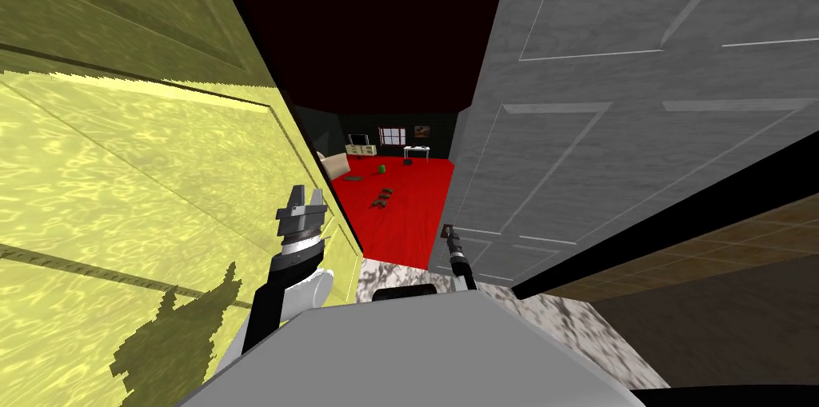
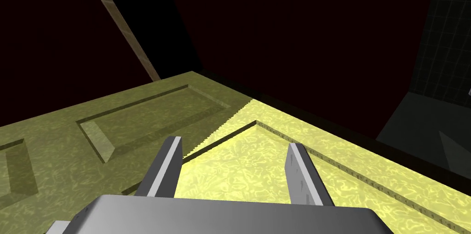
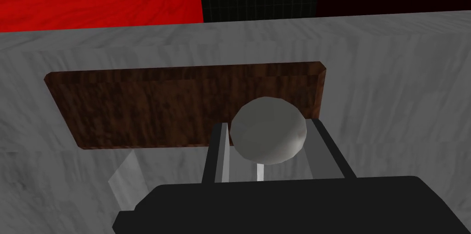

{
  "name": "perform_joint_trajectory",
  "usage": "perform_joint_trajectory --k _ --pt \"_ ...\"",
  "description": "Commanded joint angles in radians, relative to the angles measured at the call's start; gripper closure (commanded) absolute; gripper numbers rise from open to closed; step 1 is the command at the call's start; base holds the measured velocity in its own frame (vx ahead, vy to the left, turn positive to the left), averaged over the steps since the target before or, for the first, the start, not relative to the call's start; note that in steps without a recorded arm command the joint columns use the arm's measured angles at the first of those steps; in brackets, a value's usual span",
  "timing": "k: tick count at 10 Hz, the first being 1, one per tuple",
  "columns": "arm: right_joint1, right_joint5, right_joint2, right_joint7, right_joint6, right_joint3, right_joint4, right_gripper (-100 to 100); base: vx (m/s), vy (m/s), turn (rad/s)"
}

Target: Pull the door open

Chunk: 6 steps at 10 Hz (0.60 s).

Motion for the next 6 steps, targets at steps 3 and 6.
perform_joint_trajectory --k 3,6 --pt "0.005 0.006 -0.027 -0.032 -0.01 0.02 0.004 100 -0.161 -0.068 0.155" --pt "0.01 0.013 -0.055 -0.067 -0.02 0.041 0.009 100 -0.187 -0.017 0.141"
